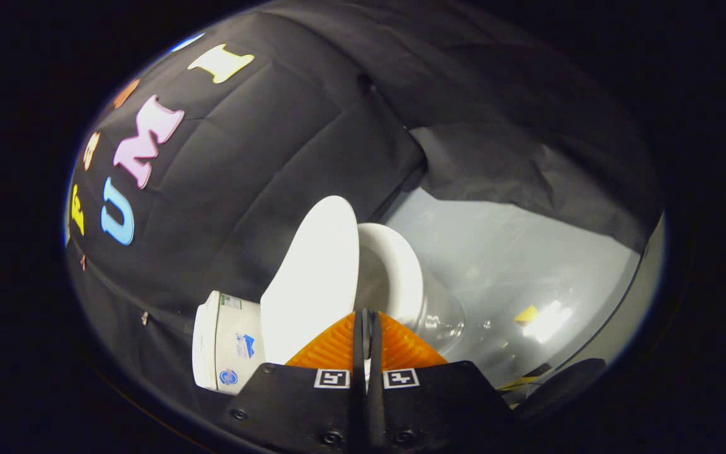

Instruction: Open the toilet lid.

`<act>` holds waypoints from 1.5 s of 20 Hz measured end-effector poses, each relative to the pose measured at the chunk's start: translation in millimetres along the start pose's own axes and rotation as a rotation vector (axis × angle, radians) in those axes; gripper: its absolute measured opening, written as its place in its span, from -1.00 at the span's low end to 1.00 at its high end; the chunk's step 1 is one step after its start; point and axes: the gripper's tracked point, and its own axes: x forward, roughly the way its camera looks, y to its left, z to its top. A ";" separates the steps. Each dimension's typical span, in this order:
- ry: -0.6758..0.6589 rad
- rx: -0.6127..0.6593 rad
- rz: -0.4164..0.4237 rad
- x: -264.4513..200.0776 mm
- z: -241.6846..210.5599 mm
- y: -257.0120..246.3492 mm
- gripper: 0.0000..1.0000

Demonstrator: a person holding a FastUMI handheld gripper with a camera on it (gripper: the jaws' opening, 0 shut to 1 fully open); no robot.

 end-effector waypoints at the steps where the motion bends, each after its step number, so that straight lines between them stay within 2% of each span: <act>1: -0.025 -0.031 0.007 -9.1 5.6 14.3 -0.90; 7: -0.156 -0.304 0.047 -61.3 15.4 110.0 -0.90; 12: -0.241 -0.514 0.096 -92.7 1.5 190.4 -0.90; 22: -0.321 -0.728 0.266 -116.4 -54.2 331.3 -0.90; 30: -0.316 -0.793 0.351 -122.7 -106.4 394.4 -0.90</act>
